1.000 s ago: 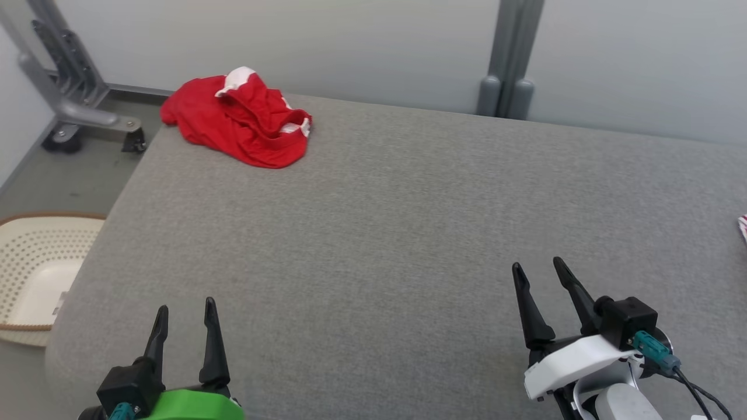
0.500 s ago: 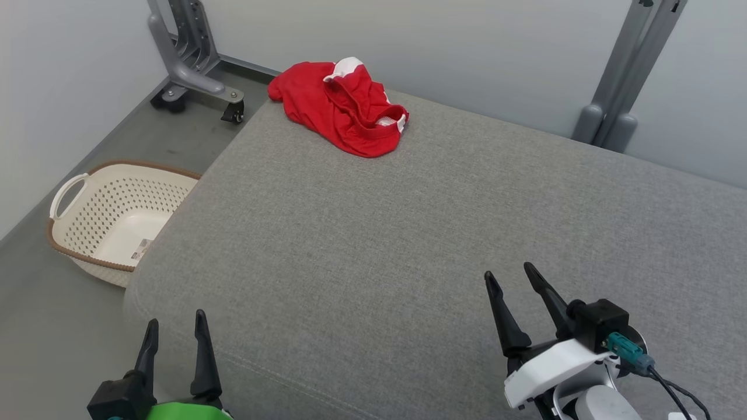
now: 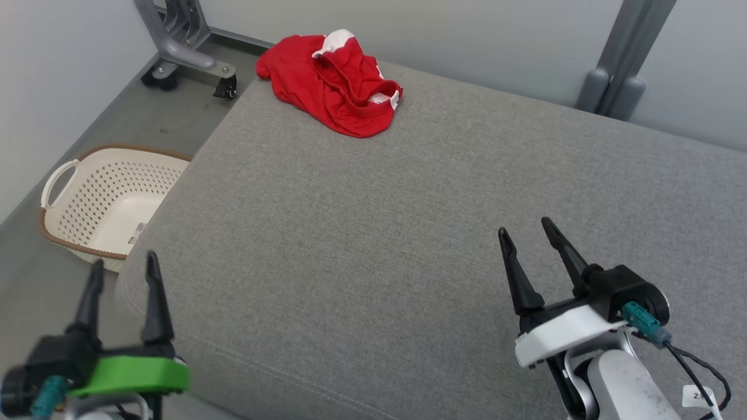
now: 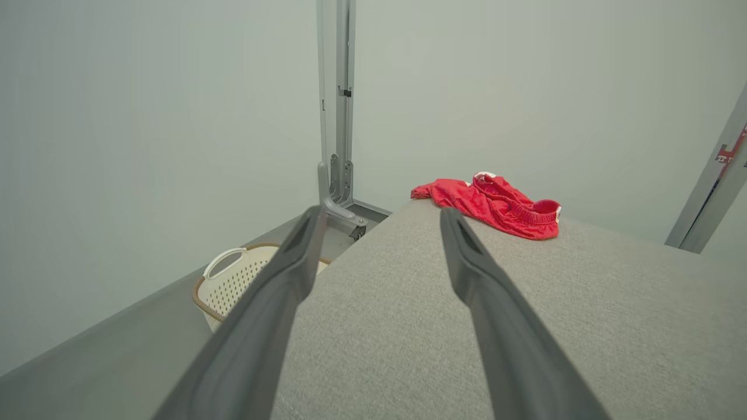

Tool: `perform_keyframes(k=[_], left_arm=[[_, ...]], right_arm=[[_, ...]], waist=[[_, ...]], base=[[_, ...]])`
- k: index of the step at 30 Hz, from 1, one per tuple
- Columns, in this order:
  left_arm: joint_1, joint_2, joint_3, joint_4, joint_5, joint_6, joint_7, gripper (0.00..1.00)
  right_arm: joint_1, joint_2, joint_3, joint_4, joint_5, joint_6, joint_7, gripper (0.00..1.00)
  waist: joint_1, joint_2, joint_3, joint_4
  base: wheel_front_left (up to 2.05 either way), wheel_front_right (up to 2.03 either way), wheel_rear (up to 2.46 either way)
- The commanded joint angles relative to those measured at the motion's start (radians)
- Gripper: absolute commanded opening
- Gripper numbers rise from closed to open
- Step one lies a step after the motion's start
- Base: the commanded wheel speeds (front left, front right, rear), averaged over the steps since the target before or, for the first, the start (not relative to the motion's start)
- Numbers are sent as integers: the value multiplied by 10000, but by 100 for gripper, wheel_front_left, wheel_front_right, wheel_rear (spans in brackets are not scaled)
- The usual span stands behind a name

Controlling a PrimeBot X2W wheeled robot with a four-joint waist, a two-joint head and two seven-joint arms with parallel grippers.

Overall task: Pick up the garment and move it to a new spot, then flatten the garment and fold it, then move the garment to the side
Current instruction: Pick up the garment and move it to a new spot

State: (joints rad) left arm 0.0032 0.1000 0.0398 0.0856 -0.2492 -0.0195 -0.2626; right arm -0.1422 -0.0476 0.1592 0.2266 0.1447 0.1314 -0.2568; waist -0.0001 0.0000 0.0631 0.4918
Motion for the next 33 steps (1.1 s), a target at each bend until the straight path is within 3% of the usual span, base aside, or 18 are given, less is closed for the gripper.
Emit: perform_keyframes(k=[1, 8, 12, 17, 21, 27, 33], left_arm=[[-662, 427, 169, -108, 140, -105, -30, 100], [-4247, 2441, 331, -50, 592, -594, 837, 100], [-6559, 2959, -40, 565, 214, -883, 1712, 100], [-9041, 3312, -761, 2145, -264, -1051, 2759, 100], [-10274, 3083, -1020, 3775, -946, -1100, 3676, 100], [-11012, 2771, -1010, 5944, -1496, -1069, 4364, 100], [-11312, 2716, -1222, 7086, -1892, -1100, 4534, 100]], right_arm=[[-229, -51, -44, -229, -225, -16, 103, 100], [-933, -401, -842, -1752, -1437, -16, 775, 100], [-1167, -632, -1139, -2847, -1705, -14, 1183, 100], [-1319, -850, -1236, -4186, -1813, -14, 1602, 100], [-1175, -941, -1291, -4941, -1885, -16, 1836, 100], [-1150, -833, -1358, -5591, -1798, -16, 1769, 100], [-1192, -758, -1437, -5751, -1806, -16, 1679, 100]], waist=[[1, 0, 1062, -806], [1, 0, 2973, -1829], [1, 0, 3943, -2367], [1, 0, 5146, -3003], [1, 0, 5876, -3334], [1, 0, 6520, -3737], [1, 0, 6769, -3955]], base=[[0, 0, 0], [0, 0, 0], [0, 0, 0], [0, 0, 0], [0, 0, 0], [0, 0, 0], [0, 0, 0]])
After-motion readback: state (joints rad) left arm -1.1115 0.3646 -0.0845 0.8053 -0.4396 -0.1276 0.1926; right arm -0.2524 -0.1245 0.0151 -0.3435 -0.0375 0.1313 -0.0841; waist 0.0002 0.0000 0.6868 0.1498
